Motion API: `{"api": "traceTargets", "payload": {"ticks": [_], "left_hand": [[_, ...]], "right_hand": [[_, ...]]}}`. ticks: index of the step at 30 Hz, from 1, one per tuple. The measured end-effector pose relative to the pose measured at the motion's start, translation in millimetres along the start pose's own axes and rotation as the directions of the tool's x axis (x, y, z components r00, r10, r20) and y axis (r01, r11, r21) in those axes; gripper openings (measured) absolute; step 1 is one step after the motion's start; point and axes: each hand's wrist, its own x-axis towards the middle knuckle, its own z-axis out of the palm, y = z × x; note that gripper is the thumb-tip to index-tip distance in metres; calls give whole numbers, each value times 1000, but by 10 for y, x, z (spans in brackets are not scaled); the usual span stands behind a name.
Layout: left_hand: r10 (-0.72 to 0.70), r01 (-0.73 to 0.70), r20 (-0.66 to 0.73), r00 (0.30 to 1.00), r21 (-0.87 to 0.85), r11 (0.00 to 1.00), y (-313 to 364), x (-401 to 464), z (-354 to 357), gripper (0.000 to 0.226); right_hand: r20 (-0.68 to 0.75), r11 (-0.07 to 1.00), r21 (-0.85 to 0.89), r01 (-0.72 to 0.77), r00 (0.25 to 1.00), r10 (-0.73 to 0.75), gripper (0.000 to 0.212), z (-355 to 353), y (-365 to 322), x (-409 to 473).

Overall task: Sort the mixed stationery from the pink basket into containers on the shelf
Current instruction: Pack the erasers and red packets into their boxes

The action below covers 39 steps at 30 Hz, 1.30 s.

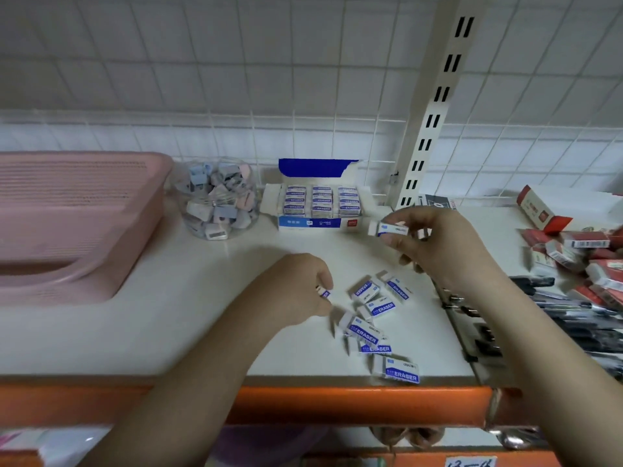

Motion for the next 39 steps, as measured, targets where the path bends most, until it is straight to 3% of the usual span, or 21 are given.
{"api": "traceTargets", "payload": {"ticks": [5,9,10,14,19,27,32,39], "left_hand": [[-41,44,-131,991,21,999,-157,-153,-6,29],[-88,119,-232,969,120,986,-265,-255,-51,3],[-90,125,-262,961,120,985,-287,-279,-51,9],[-125,132,-364,923,-8,991,-372,-380,-101,11],[-176,139,-408,896,-118,983,-496,-491,-164,16],[-201,138,-430,880,-173,975,-557,-545,-193,17],[-198,139,-400,895,-172,975,-580,-576,-204,14],[-179,123,-398,900,-163,979,-620,-614,-218,14]], "right_hand": [[93,973,-155,171,983,-158,21,184,-114,302],[139,914,-272,302,952,-274,25,432,-237,556],[152,891,-299,342,939,-310,23,482,-262,607],[225,836,-326,441,895,-384,22,614,-294,780],[311,824,-315,470,872,-379,23,672,-253,936],[552,678,-312,666,708,-441,24,670,-273,1145],[653,688,-289,665,663,-366,25,600,-314,1243],[717,653,-270,707,601,-354,45,644,-273,1293]]}}
